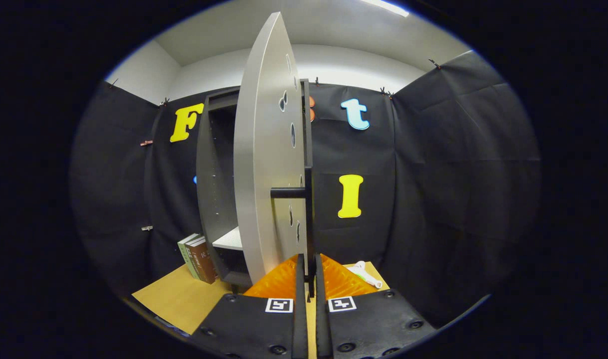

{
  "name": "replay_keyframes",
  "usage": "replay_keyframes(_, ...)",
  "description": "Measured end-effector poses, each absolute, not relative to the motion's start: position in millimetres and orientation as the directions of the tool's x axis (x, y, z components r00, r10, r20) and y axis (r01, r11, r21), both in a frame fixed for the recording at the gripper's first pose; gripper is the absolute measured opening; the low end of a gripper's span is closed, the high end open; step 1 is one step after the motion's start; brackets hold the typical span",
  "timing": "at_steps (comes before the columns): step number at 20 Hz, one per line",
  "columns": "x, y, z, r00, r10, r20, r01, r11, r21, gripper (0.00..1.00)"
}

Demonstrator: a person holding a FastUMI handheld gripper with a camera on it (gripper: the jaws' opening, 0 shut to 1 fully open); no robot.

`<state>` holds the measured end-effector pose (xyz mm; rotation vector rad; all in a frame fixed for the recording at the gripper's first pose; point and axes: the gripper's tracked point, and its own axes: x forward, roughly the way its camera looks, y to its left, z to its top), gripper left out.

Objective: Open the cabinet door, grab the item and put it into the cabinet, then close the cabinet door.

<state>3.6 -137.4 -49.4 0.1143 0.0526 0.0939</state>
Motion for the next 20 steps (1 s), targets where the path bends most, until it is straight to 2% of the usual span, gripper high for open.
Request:
replay_keyframes(10,6,-144,-50,0.999,0.027,-0.026,-0.025,0.995,0.099,0.1)
replay_keyframes(16,-15,-142,-41,1.0,0.002,0.019,-0.003,0.997,0.077,0.1)
replay_keyframes(20,-28,-124,-30,0.998,0.037,0.047,-0.041,0.996,0.082,0.1)
